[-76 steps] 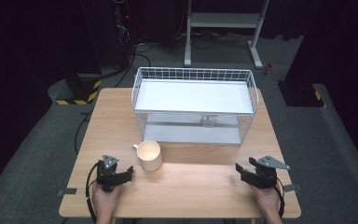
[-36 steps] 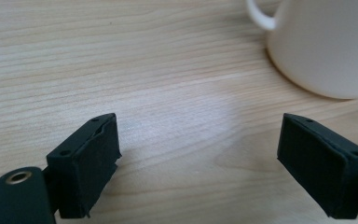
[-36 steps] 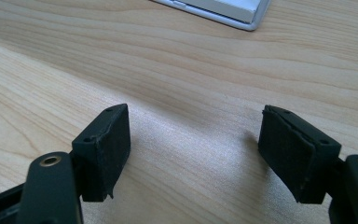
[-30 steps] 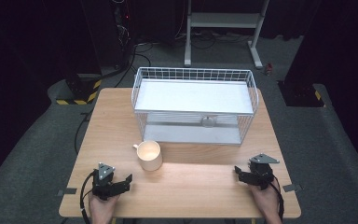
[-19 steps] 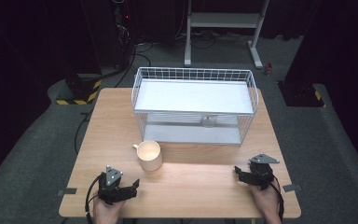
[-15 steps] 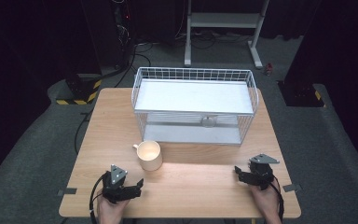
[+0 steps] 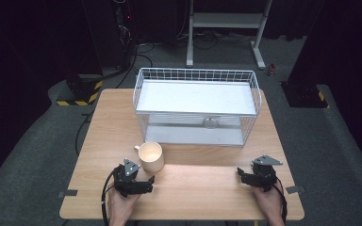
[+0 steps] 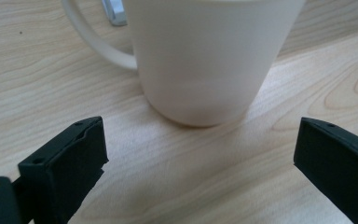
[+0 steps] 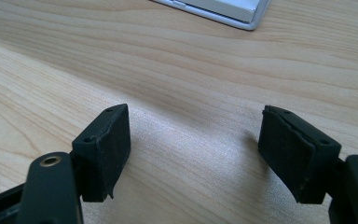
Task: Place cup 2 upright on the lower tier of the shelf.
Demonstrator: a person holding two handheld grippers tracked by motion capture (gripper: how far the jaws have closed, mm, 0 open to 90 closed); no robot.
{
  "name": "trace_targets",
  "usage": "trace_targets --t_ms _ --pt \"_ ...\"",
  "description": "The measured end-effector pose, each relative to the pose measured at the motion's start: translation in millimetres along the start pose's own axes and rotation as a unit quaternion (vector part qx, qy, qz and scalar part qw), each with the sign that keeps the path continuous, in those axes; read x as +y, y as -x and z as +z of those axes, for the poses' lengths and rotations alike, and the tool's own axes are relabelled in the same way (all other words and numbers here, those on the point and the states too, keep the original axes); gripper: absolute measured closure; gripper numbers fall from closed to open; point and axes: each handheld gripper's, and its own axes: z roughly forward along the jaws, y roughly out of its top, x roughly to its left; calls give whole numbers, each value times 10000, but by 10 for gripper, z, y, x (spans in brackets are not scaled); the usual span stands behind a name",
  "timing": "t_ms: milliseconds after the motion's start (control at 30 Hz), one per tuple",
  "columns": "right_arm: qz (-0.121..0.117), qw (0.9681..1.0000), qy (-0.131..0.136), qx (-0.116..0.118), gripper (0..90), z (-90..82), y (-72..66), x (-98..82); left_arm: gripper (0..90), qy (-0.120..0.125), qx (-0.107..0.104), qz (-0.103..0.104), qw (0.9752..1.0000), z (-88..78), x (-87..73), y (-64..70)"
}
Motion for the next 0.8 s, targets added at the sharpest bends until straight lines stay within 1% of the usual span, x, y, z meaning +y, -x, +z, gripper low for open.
trace_targets --t_ms 167,267,300,400,467,500,600,700,733,767,800 --pt "-1 10000 -1 0 251 0 0 0 11 26 -31 -98 9999 60 110 -12" --pt "-1 10000 -1 1 251 0 0 0 4 35 -4 -41 10000 88 161 0" --pt "-1 10000 0 -1 251 0 0 0 4 34 -14 -56 10000 95 173 9" --pt "-11 10000 7 0 251 1 1 0 4 89 48 -13 9999 123 212 21" --pt "-13 10000 7 0 251 1 1 0 3 133 68 -52 9999 142 230 23" --pt "-9 10000 7 -1 251 0 1 0 3 129 54 -61 9999 148 238 21" --pt "-8 10000 7 0 251 0 1 -1 4 109 92 -1 9999 169 270 24" --pt "-9 10000 6 1 251 0 1 -1 3 139 114 1 9998 183 295 28" --pt "-7 10000 5 1 251 0 1 -1 4 163 112 -46 9998 188 301 32" --pt "-12 10000 7 -1 251 0 1 -1 3 183 113 -37 9998 193 311 22" --pt "-8 10000 7 -2 251 0 1 -1 4 181 95 -80 9998 198 319 19"
